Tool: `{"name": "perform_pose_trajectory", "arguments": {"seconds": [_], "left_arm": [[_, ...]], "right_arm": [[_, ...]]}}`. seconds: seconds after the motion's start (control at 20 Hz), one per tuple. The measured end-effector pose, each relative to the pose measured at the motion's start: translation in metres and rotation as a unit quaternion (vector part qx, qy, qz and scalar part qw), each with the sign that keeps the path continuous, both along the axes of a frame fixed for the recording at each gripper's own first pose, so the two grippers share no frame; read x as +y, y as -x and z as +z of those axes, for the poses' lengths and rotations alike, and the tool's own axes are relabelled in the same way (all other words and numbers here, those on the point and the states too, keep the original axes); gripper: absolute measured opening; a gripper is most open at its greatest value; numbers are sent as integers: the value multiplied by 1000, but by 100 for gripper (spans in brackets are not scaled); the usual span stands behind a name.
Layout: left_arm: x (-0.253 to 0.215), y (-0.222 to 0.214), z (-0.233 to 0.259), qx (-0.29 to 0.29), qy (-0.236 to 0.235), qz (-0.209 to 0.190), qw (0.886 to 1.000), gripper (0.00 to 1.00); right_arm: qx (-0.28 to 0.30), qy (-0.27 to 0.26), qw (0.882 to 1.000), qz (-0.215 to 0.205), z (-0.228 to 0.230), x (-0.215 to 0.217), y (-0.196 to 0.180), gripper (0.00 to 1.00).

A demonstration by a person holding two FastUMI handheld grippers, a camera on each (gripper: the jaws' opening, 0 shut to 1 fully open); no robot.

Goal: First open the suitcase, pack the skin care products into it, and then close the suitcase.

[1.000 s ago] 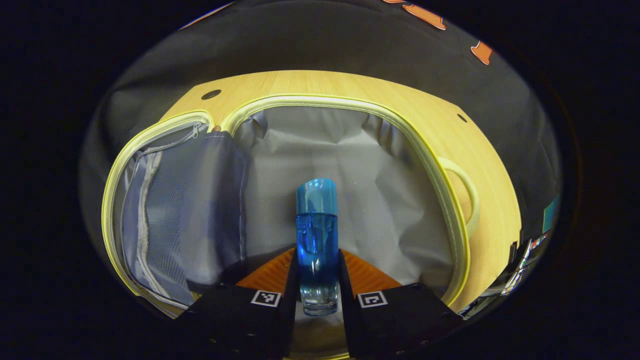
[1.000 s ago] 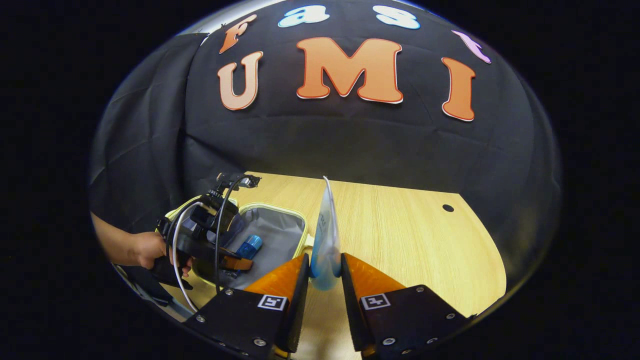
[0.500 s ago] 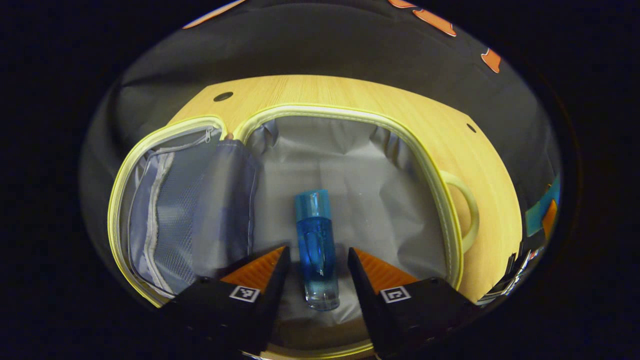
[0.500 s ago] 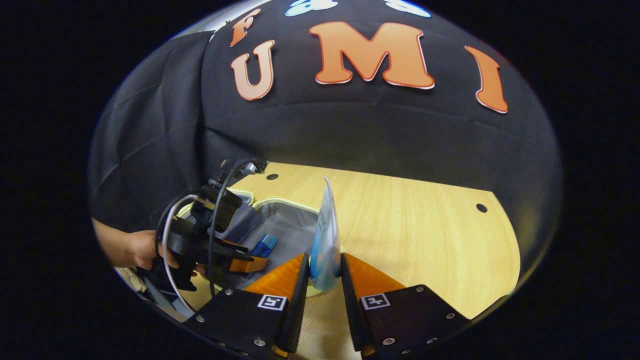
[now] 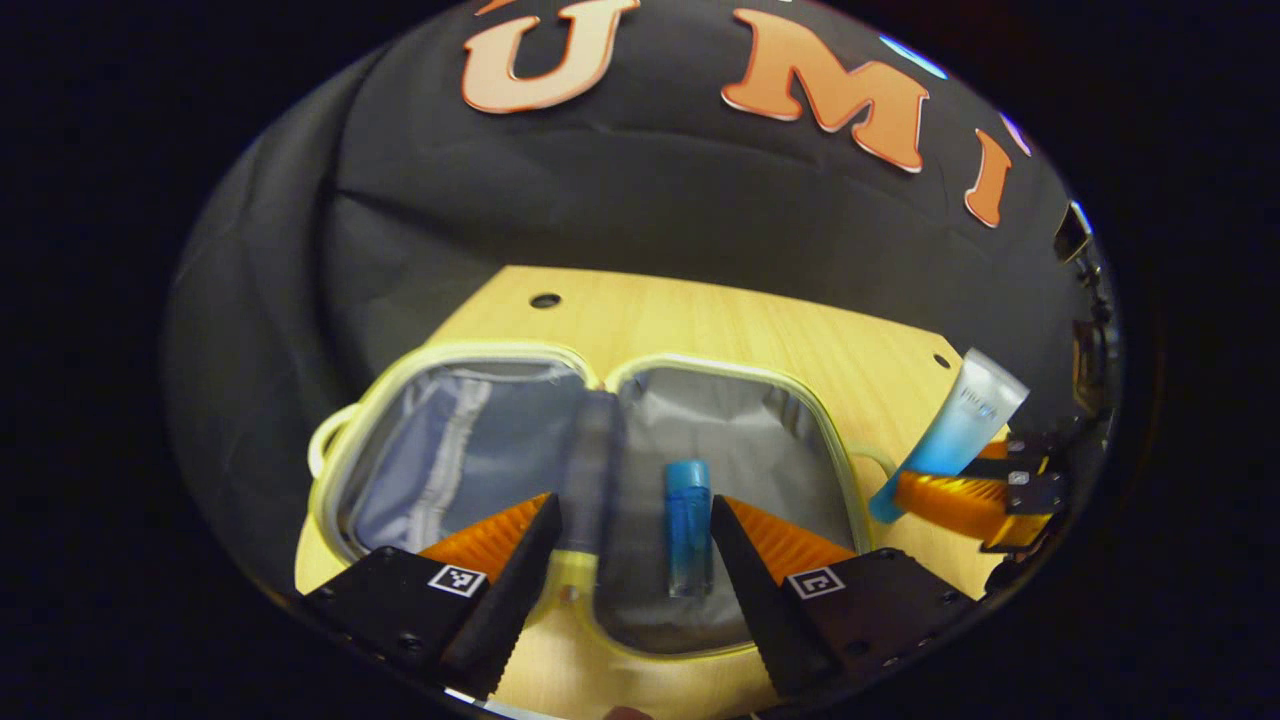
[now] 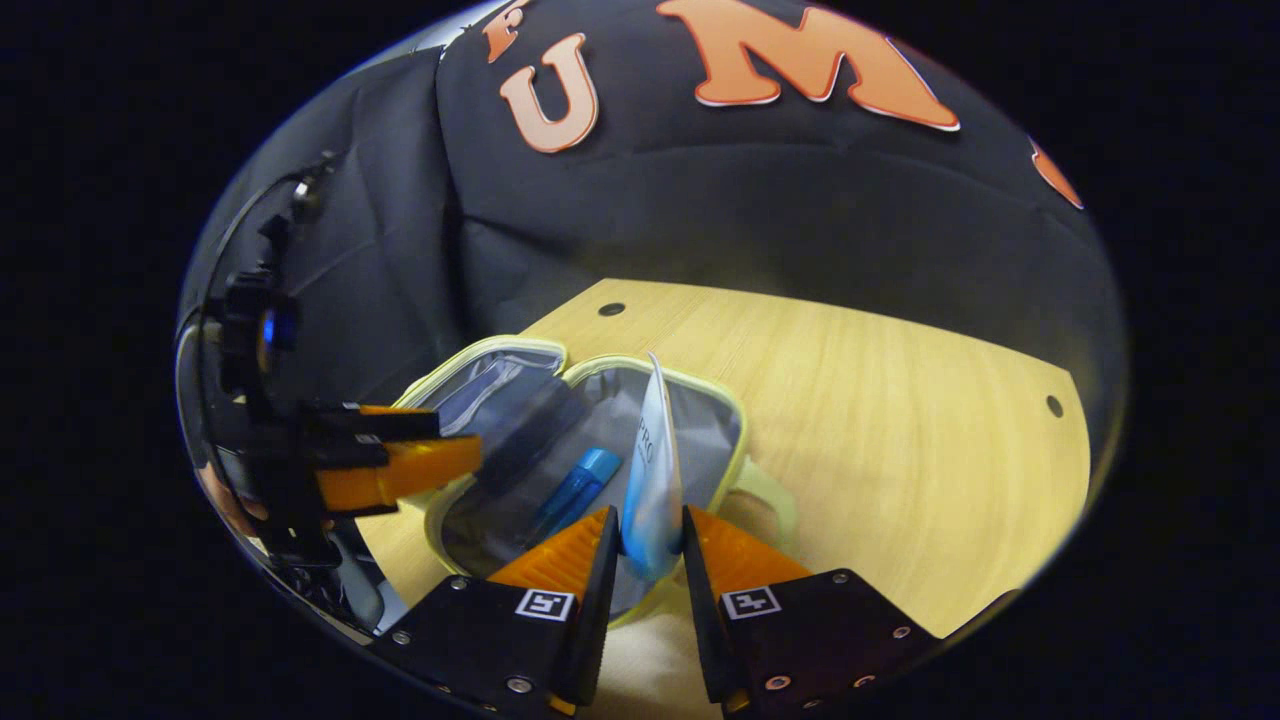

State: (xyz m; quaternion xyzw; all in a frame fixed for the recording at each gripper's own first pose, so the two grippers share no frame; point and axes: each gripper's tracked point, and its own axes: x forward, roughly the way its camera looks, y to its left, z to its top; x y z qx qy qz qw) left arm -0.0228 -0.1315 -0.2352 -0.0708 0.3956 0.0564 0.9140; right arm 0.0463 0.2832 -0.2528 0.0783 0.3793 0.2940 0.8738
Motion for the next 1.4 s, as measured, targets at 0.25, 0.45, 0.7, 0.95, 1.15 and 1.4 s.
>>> {"name": "perform_pose_trajectory", "arguments": {"seconds": [0.25,0.45,0.7,0.95,1.15,1.4], "left_arm": [[53,22,37,-23,-44,65,997,93],[95,50,45,-19,-61,108,992,93],[127,64,47,-16,-56,153,986,93],[158,68,36,-8,-52,170,984,93],[183,64,15,-1,-24,182,983,93],[218,52,-7,4,13,198,980,93]], "right_arm": [[65,10,997,34,-48,36,6,40],[100,20,994,37,-66,57,4,40],[144,46,988,19,-82,69,-1,40],[168,57,984,-9,-85,63,-4,41],[157,39,986,-28,-66,56,-1,49],[80,52,993,-72,-29,18,-11,87]]}}
